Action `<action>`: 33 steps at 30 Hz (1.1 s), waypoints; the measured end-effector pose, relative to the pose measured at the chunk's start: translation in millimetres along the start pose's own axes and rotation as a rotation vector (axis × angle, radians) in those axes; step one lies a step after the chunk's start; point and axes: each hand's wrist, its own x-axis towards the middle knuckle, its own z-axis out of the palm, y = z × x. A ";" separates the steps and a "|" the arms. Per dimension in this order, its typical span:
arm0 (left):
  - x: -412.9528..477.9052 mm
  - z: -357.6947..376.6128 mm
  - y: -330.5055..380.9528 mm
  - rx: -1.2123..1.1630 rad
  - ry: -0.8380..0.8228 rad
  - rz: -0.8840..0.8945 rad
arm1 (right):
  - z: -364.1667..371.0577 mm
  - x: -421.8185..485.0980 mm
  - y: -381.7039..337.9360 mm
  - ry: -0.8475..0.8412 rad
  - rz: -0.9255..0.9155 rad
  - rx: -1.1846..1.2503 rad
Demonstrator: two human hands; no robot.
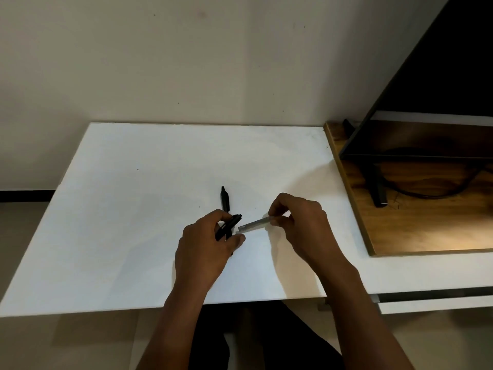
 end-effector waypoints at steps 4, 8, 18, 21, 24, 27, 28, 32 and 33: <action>0.7 0.7 -1.4 -0.053 0.005 0.008 | -7.4 -1.3 1.9 -0.003 0.054 0.128; 2.9 -1.2 1.9 -0.268 0.030 -0.012 | -8.9 0.4 -0.8 -0.015 0.127 0.392; 1.0 -14.1 14.3 -0.676 0.072 -0.042 | 5.2 -5.2 -13.1 -0.225 0.446 1.205; 0.6 -15.3 15.5 -0.632 0.105 0.009 | 13.5 -6.4 -18.7 -0.275 0.554 1.330; 0.2 -16.0 16.6 -0.599 0.135 0.039 | 17.4 -5.9 -22.2 -0.296 0.637 1.432; 0.8 -16.8 16.5 -0.606 0.154 0.035 | 17.0 -5.0 -22.3 -0.298 0.668 1.485; 0.9 -17.1 16.4 -0.614 0.157 0.030 | 16.4 -5.0 -21.8 -0.299 0.672 1.497; 1.7 -17.5 14.8 -0.704 0.169 -0.020 | 13.7 -4.6 -20.9 -0.317 0.678 1.523; 2.5 -17.6 14.0 -0.723 0.176 -0.036 | 13.4 -4.7 -21.1 -0.322 0.676 1.529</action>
